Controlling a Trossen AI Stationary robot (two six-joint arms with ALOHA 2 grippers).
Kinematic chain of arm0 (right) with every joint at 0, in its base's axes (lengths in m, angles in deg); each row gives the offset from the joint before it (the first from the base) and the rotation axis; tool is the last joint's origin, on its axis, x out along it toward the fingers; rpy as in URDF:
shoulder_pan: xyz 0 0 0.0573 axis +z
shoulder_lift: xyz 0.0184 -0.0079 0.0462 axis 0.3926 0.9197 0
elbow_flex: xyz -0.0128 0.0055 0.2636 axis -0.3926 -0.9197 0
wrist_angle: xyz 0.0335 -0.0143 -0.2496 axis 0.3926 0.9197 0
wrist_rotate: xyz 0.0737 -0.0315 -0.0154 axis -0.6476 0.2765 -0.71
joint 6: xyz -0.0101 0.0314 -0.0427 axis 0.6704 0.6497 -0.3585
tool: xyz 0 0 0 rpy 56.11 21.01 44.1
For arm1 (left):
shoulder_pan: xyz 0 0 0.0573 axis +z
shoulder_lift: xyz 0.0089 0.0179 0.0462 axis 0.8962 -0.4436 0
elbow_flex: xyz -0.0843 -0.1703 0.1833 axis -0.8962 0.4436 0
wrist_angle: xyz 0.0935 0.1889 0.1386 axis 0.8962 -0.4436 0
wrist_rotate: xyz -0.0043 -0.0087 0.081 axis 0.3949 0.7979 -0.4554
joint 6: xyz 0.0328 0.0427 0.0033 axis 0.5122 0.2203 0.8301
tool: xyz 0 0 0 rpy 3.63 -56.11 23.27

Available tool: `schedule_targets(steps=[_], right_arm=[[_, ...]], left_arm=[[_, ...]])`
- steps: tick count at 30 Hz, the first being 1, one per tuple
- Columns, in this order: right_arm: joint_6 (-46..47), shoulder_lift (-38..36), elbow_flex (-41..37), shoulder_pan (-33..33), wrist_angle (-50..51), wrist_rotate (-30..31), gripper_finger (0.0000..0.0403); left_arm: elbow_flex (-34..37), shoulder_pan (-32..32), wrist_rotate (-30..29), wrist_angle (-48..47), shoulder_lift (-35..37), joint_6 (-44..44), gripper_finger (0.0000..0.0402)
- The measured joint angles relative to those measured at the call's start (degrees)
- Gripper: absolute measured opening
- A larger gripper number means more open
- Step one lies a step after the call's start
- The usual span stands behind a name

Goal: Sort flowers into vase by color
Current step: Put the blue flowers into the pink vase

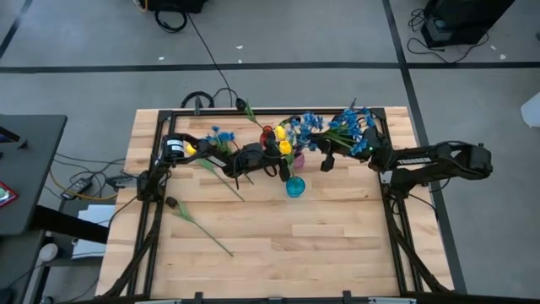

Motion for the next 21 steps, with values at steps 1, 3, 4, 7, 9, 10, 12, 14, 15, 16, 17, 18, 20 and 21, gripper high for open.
schedule_targets(steps=[1,3,4,7,9,10,12,14,15,16,17,18,20,21], right_arm=[[0.00,-0.08,0.00,-0.04,0.08,0.41,0.0035],[0.00,0.19,0.00,-0.04,0.43,1.16,0.0035],[-0.02,0.43,0.00,-0.04,0.43,1.31,0.0036],[0.49,1.41,0.00,-0.04,0.58,1.23,0.0047],[0.95,2.23,0.00,-0.04,0.62,1.12,0.0060],[1.03,2.51,0.00,-0.04,0.68,1.11,0.0067],[1.09,2.85,0.00,-0.04,0.63,1.11,0.0082],[1.11,2.65,0.00,-0.04,0.67,1.11,0.0100],[1.11,2.37,0.00,-0.04,0.73,1.10,0.0108],[1.11,2.00,0.00,-0.04,0.84,1.09,0.0117],[1.11,1.59,0.00,-0.04,0.88,1.11,0.0124],[1.11,1.16,0.00,-0.04,1.05,1.13,0.0131],[1.14,0.16,0.00,-0.04,1.85,1.29,0.0142],[1.15,-0.36,0.00,-0.12,2.33,1.29,0.0146]], left_arm=[[0.01,0.00,0.00,0.00,0.00,-0.01,0.0122],[0.01,0.00,0.00,0.00,0.00,-0.04,0.0122],[0.01,0.00,0.00,0.00,0.00,-0.04,0.0122],[0.01,0.00,0.00,0.04,-0.02,-0.09,0.0122],[0.05,0.00,0.01,0.24,-0.04,-0.17,0.0122],[0.05,0.00,0.01,0.25,-0.04,-0.17,0.0122],[0.05,0.00,0.02,0.24,-0.04,-0.20,0.0122],[0.05,0.00,0.02,0.24,-0.04,-0.24,0.0122],[0.05,0.00,0.02,0.24,-0.04,-0.24,0.0122],[0.05,0.00,0.02,0.24,-0.04,-0.24,0.0122],[0.05,0.00,0.02,0.24,-0.04,-0.26,0.0122],[0.05,0.00,0.02,0.24,-0.04,-0.26,0.0122],[0.05,0.00,0.01,0.24,-0.04,-0.44,0.0122],[0.05,0.00,0.02,0.24,-0.04,-0.49,0.0122]])
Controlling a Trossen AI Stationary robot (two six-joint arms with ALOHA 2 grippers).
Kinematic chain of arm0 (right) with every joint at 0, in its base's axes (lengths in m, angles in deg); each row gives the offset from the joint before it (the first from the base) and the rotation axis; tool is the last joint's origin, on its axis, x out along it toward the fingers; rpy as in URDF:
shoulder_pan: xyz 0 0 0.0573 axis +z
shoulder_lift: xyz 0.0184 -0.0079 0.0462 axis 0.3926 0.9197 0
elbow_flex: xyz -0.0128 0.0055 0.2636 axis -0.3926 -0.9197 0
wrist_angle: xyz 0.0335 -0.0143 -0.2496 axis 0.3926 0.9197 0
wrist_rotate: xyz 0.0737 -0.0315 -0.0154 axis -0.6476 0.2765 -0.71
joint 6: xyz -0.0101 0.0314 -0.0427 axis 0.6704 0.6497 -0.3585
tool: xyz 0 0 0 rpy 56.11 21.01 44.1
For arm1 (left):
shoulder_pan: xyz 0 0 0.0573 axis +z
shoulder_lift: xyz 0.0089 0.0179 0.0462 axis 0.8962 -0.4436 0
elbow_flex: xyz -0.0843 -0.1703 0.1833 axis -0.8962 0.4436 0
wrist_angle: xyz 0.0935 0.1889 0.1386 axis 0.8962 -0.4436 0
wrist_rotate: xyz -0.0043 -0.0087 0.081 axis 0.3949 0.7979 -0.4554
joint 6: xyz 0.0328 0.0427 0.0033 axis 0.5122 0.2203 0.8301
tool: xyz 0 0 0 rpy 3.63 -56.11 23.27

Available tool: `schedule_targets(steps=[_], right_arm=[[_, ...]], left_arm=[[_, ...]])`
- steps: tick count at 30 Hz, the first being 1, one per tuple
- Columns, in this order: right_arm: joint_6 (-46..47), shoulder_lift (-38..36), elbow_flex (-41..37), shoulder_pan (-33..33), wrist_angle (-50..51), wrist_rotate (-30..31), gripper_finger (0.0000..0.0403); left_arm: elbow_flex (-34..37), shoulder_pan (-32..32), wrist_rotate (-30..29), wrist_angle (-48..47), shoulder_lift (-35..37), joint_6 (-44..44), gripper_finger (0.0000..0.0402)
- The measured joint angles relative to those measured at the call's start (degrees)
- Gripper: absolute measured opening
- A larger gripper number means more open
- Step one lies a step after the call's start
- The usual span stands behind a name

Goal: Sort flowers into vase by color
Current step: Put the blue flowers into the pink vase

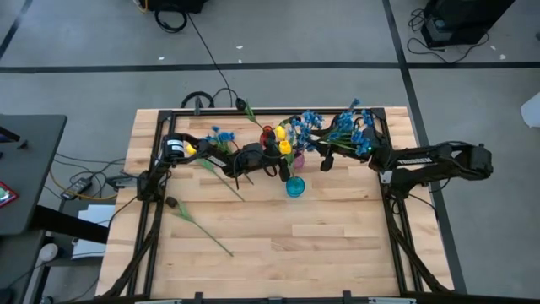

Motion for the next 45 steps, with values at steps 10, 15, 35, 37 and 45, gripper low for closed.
schedule_targets(steps=[10,15,35,37,45], right_arm=[[2.80,-5.47,0.04,-3.00,4.86,-1.71,0.0157],[2.81,-8.25,0.04,-3.20,5.87,-1.73,0.0177],[1.48,-18.78,0.04,-3.26,16.63,3.54,0.0188],[1.48,-21.02,0.04,-3.24,22.22,4.83,0.0188],[5.08,-27.74,6.36,-2.86,49.32,5.34,0.0187]], left_arm=[[0.00,0.00,0.00,0.02,-0.02,-0.17,0.0122],[0.00,0.00,-0.01,0.02,-0.02,-0.20,0.0122],[0.00,0.00,-0.02,-0.21,-0.02,-0.48,0.0122],[0.00,0.00,-0.02,-0.22,-0.02,-0.48,0.0122],[0.01,0.00,-0.02,-0.48,0.22,0.02,0.0122]])
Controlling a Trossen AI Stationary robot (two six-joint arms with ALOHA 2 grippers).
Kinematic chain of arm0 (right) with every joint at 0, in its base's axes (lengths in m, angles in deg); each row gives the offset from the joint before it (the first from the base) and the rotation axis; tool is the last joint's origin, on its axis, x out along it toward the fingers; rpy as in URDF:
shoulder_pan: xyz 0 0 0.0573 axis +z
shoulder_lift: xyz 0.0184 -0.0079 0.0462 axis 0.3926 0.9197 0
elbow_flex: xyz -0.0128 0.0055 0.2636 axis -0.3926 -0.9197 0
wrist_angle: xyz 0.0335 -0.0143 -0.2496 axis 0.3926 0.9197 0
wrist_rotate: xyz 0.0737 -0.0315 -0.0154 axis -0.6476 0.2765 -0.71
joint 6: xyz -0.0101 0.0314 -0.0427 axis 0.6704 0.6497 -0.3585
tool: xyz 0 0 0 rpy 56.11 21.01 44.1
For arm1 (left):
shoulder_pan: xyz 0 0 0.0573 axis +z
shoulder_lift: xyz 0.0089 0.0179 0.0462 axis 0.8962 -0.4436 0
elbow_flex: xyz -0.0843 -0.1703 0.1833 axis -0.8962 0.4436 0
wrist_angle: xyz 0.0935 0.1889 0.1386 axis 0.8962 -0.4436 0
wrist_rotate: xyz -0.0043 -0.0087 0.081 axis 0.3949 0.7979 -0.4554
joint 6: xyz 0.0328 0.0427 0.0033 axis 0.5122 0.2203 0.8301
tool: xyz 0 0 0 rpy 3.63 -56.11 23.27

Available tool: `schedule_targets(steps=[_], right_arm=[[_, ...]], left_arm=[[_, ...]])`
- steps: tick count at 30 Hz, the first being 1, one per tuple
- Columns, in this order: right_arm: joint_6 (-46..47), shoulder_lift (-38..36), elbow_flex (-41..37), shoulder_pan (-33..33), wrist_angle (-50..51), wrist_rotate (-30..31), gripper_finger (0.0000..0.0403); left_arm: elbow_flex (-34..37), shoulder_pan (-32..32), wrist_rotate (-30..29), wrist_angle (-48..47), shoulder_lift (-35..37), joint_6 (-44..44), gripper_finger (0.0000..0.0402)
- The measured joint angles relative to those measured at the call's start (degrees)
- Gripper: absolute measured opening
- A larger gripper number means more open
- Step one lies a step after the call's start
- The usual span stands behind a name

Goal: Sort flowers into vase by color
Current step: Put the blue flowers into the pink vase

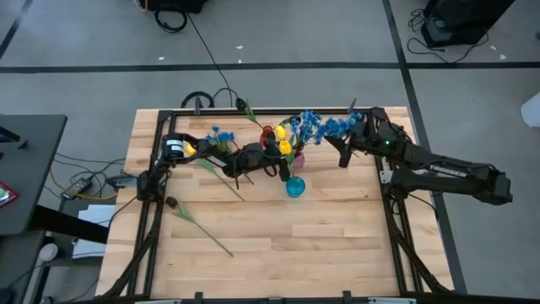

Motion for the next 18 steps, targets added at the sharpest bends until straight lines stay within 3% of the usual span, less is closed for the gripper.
schedule_targets(steps=[12,18], right_arm=[[4.83,-1.48,1.31,0.80,16.19,-2.37,0.0187],[3.91,-3.76,7.30,0.39,25.74,-2.52,0.0187]], left_arm=[[0.01,0.44,0.15,-0.34,0.05,0.04,0.0122],[-0.01,0.63,0.74,-0.80,0.13,0.07,0.0122]])
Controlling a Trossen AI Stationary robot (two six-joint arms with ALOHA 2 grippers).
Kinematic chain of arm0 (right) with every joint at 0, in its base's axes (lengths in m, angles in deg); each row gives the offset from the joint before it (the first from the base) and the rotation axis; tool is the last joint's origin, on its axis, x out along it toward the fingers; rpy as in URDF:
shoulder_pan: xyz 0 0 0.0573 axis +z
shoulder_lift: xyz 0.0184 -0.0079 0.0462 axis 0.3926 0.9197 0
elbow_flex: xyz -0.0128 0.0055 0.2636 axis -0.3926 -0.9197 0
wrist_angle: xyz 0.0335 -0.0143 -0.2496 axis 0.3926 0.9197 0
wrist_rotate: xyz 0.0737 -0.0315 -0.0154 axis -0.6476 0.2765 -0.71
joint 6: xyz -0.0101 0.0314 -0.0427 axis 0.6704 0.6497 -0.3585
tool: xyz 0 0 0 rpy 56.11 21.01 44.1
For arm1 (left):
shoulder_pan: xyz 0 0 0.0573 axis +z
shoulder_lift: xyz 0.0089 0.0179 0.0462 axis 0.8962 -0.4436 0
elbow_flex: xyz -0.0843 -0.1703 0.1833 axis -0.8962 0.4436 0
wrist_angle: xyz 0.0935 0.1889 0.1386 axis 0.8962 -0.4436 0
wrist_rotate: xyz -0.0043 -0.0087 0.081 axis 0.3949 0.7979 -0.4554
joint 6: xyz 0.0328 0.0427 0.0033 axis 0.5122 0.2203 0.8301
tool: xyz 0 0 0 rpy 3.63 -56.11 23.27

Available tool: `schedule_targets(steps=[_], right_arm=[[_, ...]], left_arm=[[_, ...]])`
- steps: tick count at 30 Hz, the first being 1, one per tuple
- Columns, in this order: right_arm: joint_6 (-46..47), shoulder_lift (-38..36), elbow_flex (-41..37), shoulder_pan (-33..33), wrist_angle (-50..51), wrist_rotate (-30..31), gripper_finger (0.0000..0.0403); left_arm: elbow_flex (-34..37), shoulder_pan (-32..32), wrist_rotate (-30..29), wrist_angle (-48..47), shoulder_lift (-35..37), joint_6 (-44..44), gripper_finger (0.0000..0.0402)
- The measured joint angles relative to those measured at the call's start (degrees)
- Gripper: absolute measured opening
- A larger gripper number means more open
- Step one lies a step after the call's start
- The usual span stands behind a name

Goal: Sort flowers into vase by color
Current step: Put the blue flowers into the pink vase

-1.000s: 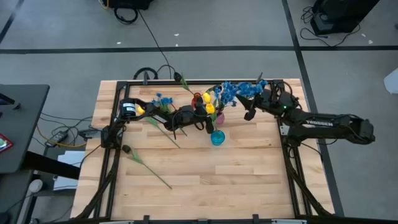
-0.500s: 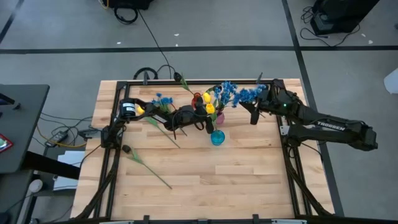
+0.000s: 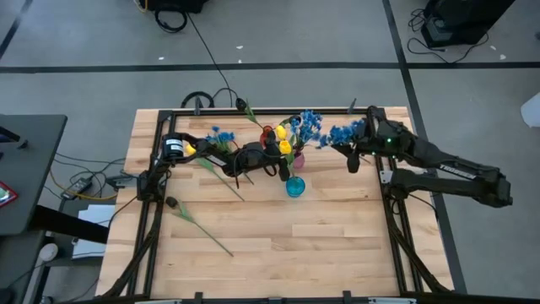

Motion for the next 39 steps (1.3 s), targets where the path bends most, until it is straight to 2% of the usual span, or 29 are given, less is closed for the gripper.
schedule_targets(steps=[4,8,14,17,24,28,31,39], right_arm=[[0.09,0.71,0.24,0.00,1.50,-1.28,0.0187],[1.44,4.43,-2.30,0.02,1.67,-4.80,0.0187],[-1.79,9.52,-4.11,0.09,1.97,-4.98,0.0194],[-3.42,10.53,-4.11,0.09,1.93,-5.00,0.0214],[-3.39,11.86,-3.11,0.09,4.38,-4.92,0.0289],[-4.55,11.84,0.81,0.09,12.33,-0.77,0.0317],[-5.08,11.84,2.29,0.09,13.68,-0.02,0.0327],[-4.75,14.34,8.27,1.47,24.38,4.29,0.0325]], left_arm=[[0.00,0.00,-0.04,0.17,0.00,-0.03,0.0122],[0.02,0.00,-0.09,0.22,-0.02,-0.11,0.0122],[0.01,0.00,-0.16,0.23,-0.02,-0.30,0.0122],[0.02,0.00,-0.26,0.23,-0.02,-0.76,0.0122],[0.04,0.00,-0.21,0.78,-0.09,-1.31,0.0122],[0.04,0.00,-0.04,0.80,-0.09,-1.36,0.0122],[0.04,0.02,0.00,0.82,-0.09,-1.38,0.0122],[0.04,0.02,0.04,0.84,-0.09,-1.59,0.0122]])
